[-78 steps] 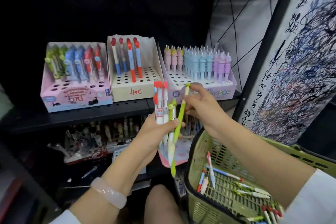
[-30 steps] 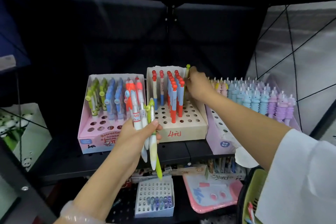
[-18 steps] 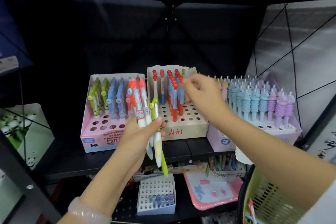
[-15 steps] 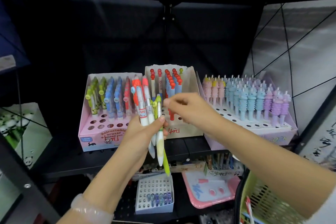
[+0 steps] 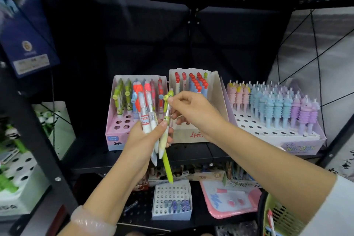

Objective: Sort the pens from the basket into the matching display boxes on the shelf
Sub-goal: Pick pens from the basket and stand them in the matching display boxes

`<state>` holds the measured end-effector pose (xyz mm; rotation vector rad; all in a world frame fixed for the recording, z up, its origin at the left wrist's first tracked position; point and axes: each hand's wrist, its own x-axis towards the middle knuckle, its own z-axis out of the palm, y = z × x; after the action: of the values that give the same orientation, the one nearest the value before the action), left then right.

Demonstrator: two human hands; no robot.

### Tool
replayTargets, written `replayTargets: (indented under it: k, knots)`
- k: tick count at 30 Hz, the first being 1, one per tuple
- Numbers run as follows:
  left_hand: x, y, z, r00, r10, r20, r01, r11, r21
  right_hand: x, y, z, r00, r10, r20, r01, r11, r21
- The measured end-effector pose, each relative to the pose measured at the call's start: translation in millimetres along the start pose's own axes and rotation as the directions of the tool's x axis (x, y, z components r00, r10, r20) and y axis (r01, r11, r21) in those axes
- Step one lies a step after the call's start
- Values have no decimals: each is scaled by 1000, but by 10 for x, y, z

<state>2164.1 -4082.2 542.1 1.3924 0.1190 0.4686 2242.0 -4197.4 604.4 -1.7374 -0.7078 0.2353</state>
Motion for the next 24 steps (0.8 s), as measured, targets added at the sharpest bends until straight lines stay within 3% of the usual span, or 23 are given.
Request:
replayTargets:
  k: [2,7,13,16,19,24]
  knots:
    - [-16,17,-131,999,8,-52,-6,999,32,63,-80,128,1000,-6,3,6,1000,-3]
    - [-52,65,-414,989,57,-137,-46,996,77,235,-256,512,998,-61,-18,56,971,-233]
    - [-88,67,-740,966,9,-258,-29,997,-74,625,-547,591,916,-287,-280,249,954,-166]
    - [-112,26,-856,969,-4,-247,-25,994,-111,767,-531,633,902,-385,-196,311,893,-324]
    - [-100,23,-915,969,3,-247,-42,988,-150,819,-388,707,926,-374,-41,305,809,-502]
    - [-86,11,-954,971,-9,-239,-30,987,-160,886,-264,707,941,-337,-36,274,819,-504]
